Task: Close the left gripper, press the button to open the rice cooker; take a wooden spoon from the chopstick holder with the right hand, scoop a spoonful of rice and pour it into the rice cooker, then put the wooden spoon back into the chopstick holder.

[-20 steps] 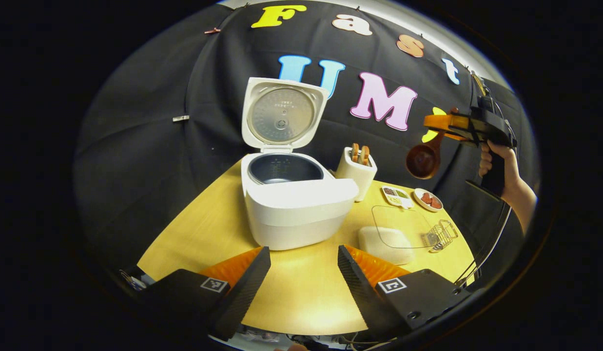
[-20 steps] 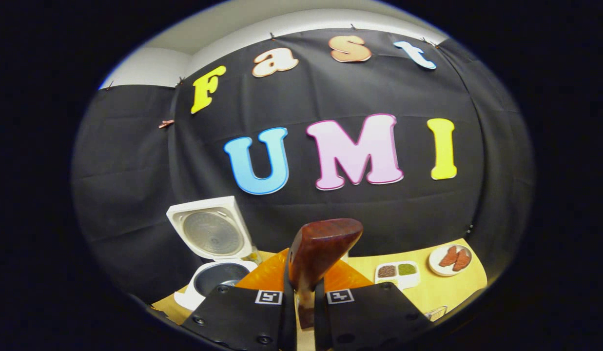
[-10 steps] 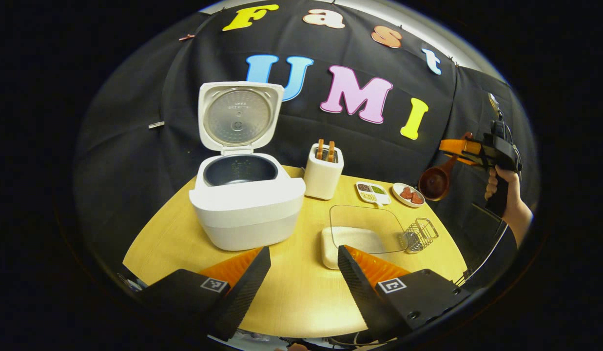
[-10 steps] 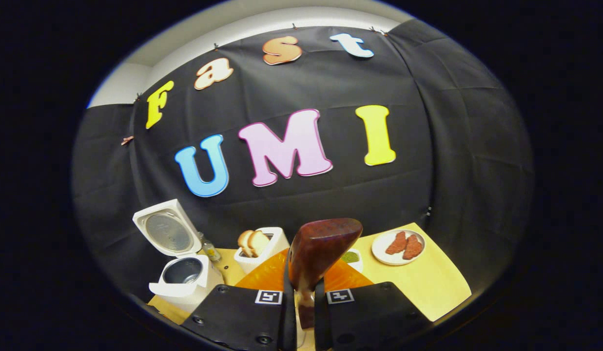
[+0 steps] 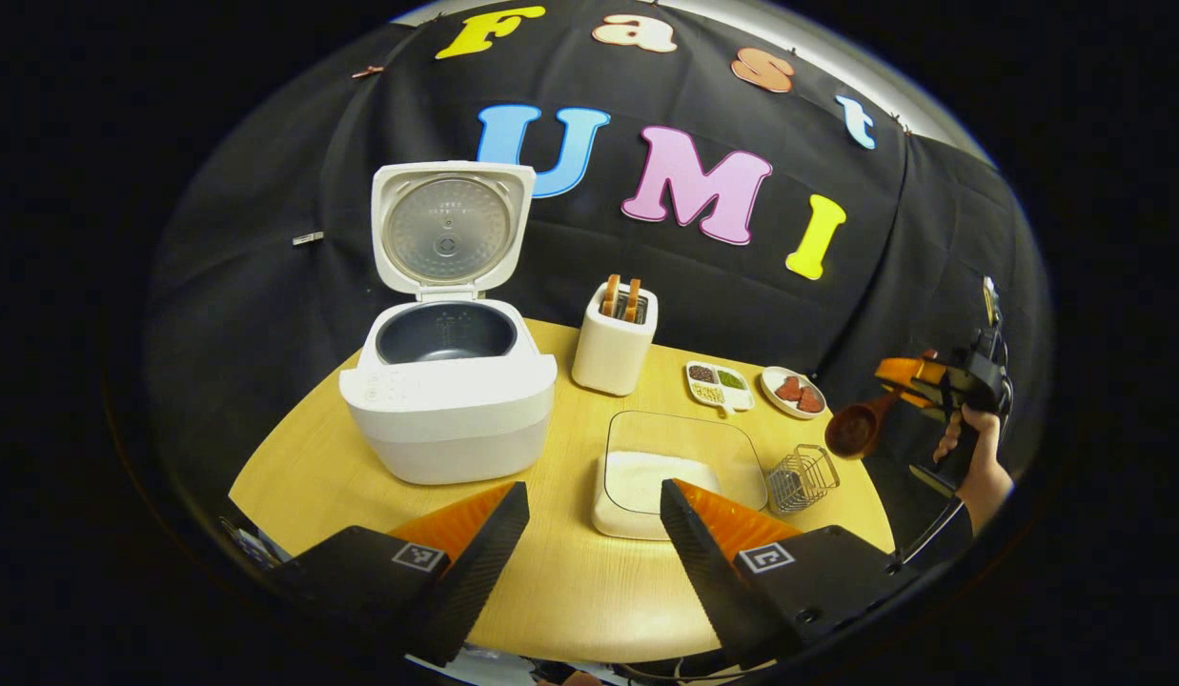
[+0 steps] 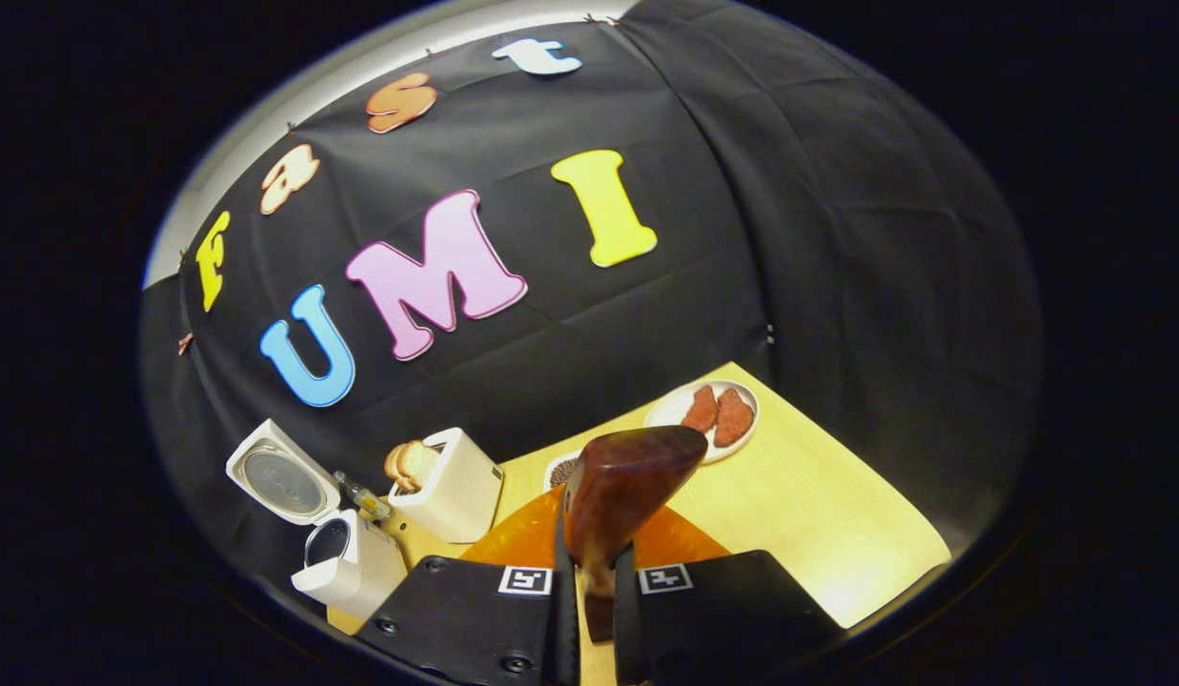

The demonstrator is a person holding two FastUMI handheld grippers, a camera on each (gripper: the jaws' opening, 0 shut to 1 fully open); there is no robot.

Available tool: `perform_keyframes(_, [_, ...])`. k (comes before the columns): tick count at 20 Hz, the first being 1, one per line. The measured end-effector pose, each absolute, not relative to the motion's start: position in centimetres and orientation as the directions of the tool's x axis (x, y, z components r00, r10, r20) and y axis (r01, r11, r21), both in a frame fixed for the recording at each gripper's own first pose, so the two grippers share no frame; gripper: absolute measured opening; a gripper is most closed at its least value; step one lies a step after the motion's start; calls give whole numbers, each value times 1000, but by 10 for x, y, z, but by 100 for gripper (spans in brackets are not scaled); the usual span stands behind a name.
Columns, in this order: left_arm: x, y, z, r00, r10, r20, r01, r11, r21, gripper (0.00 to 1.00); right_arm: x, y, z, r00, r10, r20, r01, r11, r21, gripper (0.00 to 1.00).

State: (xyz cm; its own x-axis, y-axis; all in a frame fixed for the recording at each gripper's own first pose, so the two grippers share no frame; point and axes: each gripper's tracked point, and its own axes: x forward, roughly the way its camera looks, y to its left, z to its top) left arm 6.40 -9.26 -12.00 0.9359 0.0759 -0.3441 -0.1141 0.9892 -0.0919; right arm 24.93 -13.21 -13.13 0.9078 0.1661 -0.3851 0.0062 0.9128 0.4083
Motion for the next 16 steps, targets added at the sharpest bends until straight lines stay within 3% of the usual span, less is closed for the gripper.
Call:
perform_keyframes(1, [63, -93, -119, 935, 92, -344, -129, 988, -86, 96, 250, -135, -144, 899, 168, -405, 18, 909, 416, 18])
perform_keyframes(16, [33, -88, -113, 903, 257, -344, -294, 954, -60, 96, 262, -133, -256, 823, 171, -542, 87, 905, 416, 20])
